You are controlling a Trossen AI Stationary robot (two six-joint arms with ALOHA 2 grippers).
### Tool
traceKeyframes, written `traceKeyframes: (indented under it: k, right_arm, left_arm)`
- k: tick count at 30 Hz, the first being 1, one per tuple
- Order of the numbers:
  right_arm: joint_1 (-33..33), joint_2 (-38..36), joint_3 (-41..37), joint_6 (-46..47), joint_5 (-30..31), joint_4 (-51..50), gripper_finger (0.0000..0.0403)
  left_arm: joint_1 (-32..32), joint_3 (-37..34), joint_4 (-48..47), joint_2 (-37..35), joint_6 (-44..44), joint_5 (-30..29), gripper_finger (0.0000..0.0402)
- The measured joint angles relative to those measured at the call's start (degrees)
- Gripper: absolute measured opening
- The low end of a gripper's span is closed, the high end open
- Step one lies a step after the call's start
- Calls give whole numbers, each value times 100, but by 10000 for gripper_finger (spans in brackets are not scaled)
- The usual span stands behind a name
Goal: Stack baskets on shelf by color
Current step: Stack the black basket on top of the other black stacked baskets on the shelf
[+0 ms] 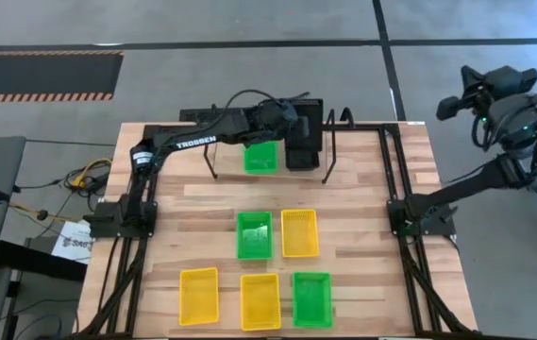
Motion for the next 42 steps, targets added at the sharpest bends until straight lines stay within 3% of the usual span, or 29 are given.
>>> traceKeyframes:
  k: [12, 26, 34, 42]
  right_arm:
    - [-264, -487, -2, -493, -403, -2, 0]
    - [-261, -708, -2, -708, -445, 0, 0]
    - [-261, -706, -4, -769, -460, 0, 0]
    - [-261, -706, -4, -767, -460, 0, 0]
  left_arm:
    - [-216, 7, 596, 667, -1030, -198, 0]
    - [-266, 8, -98, 725, -1398, -186, 0]
    - [-269, 674, -1194, 727, -1399, -336, 0]
    - [-265, 830, -1359, 814, -1445, -343, 0]
